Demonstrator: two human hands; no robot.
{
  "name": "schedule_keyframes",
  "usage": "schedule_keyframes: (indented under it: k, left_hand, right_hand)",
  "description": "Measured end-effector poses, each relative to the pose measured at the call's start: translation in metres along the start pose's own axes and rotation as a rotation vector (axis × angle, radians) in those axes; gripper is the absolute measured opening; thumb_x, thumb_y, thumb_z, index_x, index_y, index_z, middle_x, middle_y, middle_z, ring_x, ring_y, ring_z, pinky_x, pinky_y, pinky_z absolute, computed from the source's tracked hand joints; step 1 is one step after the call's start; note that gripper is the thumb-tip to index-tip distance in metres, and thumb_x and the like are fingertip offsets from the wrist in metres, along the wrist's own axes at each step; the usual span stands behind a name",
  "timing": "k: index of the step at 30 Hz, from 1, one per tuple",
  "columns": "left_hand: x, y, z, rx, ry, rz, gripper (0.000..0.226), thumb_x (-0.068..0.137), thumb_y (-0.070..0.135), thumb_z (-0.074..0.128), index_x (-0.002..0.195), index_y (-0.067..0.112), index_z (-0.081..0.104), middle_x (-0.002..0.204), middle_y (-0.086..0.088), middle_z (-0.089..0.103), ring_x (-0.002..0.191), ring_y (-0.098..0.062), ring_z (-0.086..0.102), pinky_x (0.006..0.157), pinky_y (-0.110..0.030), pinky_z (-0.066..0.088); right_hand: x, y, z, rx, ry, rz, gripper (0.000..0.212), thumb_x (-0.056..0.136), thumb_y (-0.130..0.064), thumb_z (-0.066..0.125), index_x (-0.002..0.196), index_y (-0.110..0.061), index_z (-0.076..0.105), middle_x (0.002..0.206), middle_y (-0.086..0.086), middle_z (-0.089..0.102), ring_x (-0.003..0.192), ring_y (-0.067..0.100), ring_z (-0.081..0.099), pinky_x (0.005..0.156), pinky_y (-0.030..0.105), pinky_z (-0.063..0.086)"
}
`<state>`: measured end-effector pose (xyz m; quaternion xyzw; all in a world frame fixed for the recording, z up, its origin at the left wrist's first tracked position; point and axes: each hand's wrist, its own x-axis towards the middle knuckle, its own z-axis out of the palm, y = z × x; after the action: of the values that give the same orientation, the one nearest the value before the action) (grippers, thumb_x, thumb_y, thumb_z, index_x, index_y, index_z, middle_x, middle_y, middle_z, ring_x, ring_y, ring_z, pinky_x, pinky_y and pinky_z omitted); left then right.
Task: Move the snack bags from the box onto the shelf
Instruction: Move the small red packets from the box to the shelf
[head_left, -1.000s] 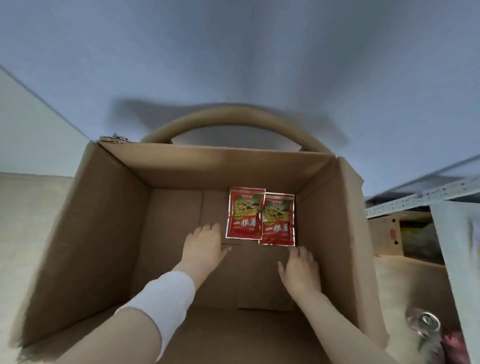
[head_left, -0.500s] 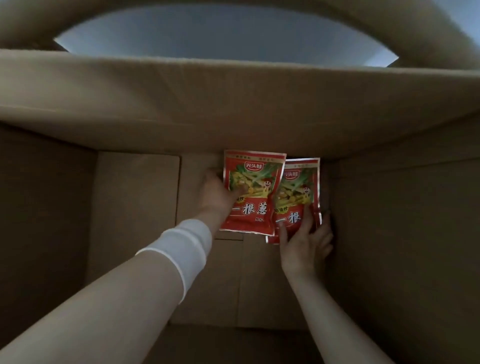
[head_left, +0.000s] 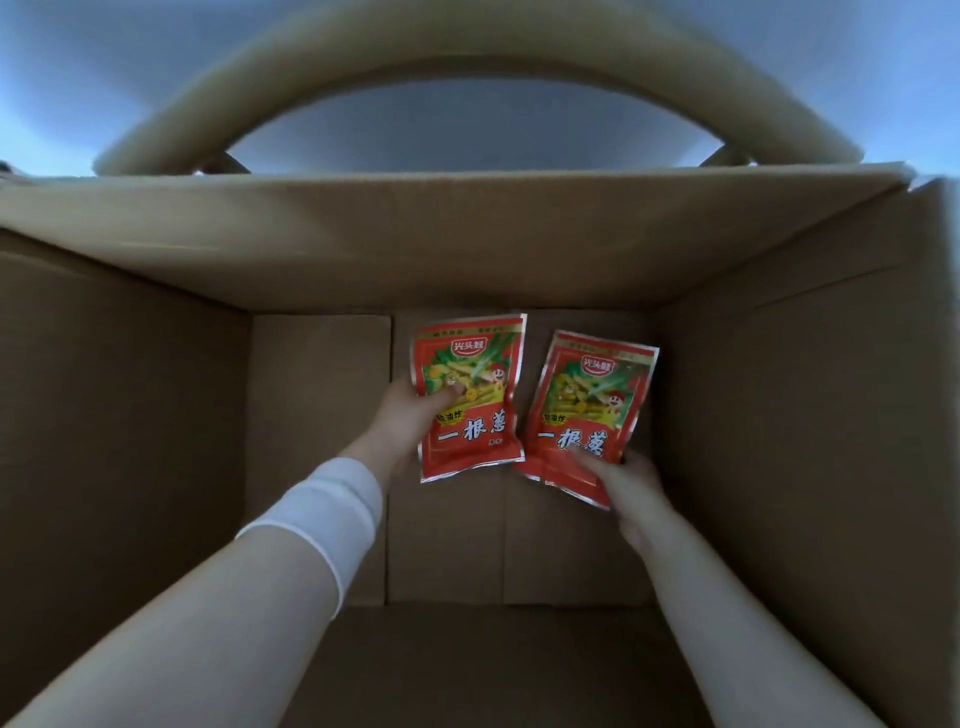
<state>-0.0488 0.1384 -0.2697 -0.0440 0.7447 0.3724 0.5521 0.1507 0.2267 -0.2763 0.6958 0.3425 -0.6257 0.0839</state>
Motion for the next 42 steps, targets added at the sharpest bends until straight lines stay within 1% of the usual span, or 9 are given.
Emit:
schedule_keyframes:
  k: [4, 10, 17, 22, 25, 29, 35, 39, 42]
  left_hand:
    - [-0.053, 0.006, -0.02, -0.063, 0.027, 0.049, 0.018, 0.086, 0.029, 0.065, 0.101, 0.021, 0.057, 0.099, -0.002, 0.067, 0.083, -0.016, 0.066, 0.069, -0.03, 0.051]
    - [-0.158, 0.018, -0.039, -0.113, 0.02, 0.185, 0.024, 0.085, 0.034, 0.064, 0.105, 0.024, 0.055, 0.097, 0.003, 0.067, 0.087, -0.016, 0.067, 0.069, -0.03, 0.053]
    - [-0.28, -0.018, -0.046, -0.136, -0.103, 0.363, 0.02, 0.086, 0.035, 0.061, 0.103, 0.026, 0.056, 0.102, 0.003, 0.068, 0.092, -0.016, 0.067, 0.077, -0.034, 0.054]
    - [-0.365, -0.048, -0.029, -0.021, -0.18, 0.469, 0.008, 0.088, 0.031, 0.059, 0.096, 0.029, 0.056, 0.094, 0.009, 0.066, 0.085, -0.012, 0.066, 0.074, -0.029, 0.052]
    - [-0.418, -0.071, 0.004, 0.067, -0.269, 0.55, 0.008, 0.088, 0.031, 0.06, 0.095, 0.03, 0.055, 0.093, 0.01, 0.065, 0.082, -0.01, 0.065, 0.067, -0.024, 0.05]
    - [-0.476, -0.102, 0.057, 0.124, -0.369, 0.609, 0.006, 0.087, 0.029, 0.063, 0.088, 0.031, 0.057, 0.086, 0.009, 0.066, 0.076, -0.01, 0.065, 0.064, -0.025, 0.051]
    - [-0.588, -0.213, 0.182, 0.261, -0.617, 0.701, 0.009, 0.083, 0.033, 0.066, 0.088, 0.027, 0.063, 0.093, -0.002, 0.071, 0.087, -0.026, 0.069, 0.085, -0.045, 0.054]
    - [-0.671, -0.3, 0.269, 0.405, -0.783, 0.747, 0.013, 0.081, 0.039, 0.067, 0.086, 0.028, 0.062, 0.089, -0.002, 0.072, 0.084, -0.026, 0.07, 0.083, -0.051, 0.054]
    - [-0.732, -0.34, 0.324, 0.459, -0.907, 0.803, 0.011, 0.083, 0.037, 0.066, 0.084, 0.026, 0.061, 0.086, -0.002, 0.071, 0.082, -0.026, 0.07, 0.079, -0.048, 0.056]
  right_hand:
    - [-0.05, 0.002, -0.003, -0.027, -0.043, -0.13, 0.05, 0.081, -0.023, 0.07, 0.127, -0.015, 0.049, 0.123, 0.005, 0.059, 0.115, 0.024, 0.055, 0.098, 0.036, 0.041]
    - [-0.161, 0.016, -0.017, -0.105, -0.032, -0.368, 0.044, 0.081, -0.033, 0.068, 0.118, -0.019, 0.05, 0.117, -0.001, 0.06, 0.107, 0.015, 0.058, 0.093, 0.031, 0.045]
    - [-0.289, 0.099, -0.032, 0.048, 0.176, -0.554, 0.036, 0.078, -0.035, 0.069, 0.107, -0.027, 0.05, 0.092, -0.012, 0.061, 0.084, 0.007, 0.06, 0.074, 0.021, 0.048]
    - [-0.363, 0.186, -0.064, 0.178, 0.308, -0.547, 0.03, 0.078, -0.031, 0.072, 0.102, -0.02, 0.058, 0.09, -0.002, 0.066, 0.078, 0.011, 0.063, 0.069, 0.022, 0.048]
    - [-0.402, 0.242, -0.1, 0.362, 0.409, -0.535, 0.028, 0.076, -0.025, 0.075, 0.099, -0.017, 0.063, 0.088, -0.003, 0.069, 0.082, 0.016, 0.066, 0.077, 0.031, 0.052]
    - [-0.444, 0.314, -0.144, 0.57, 0.53, -0.563, 0.019, 0.075, -0.016, 0.076, 0.081, -0.027, 0.061, 0.083, -0.005, 0.069, 0.081, 0.017, 0.067, 0.081, 0.038, 0.053]
    - [-0.519, 0.493, -0.238, 0.77, 0.723, -0.563, 0.02, 0.076, -0.016, 0.075, 0.081, -0.028, 0.059, 0.081, -0.008, 0.068, 0.077, 0.01, 0.066, 0.076, 0.03, 0.054]
    - [-0.564, 0.624, -0.297, 0.938, 0.896, -0.475, 0.022, 0.072, -0.023, 0.078, 0.089, -0.02, 0.064, 0.087, -0.001, 0.071, 0.087, 0.021, 0.068, 0.087, 0.041, 0.053]
    - [-0.597, 0.685, -0.343, 1.043, 1.028, -0.444, 0.032, 0.076, -0.028, 0.075, 0.101, -0.014, 0.06, 0.091, 0.002, 0.068, 0.09, 0.022, 0.065, 0.082, 0.035, 0.052]
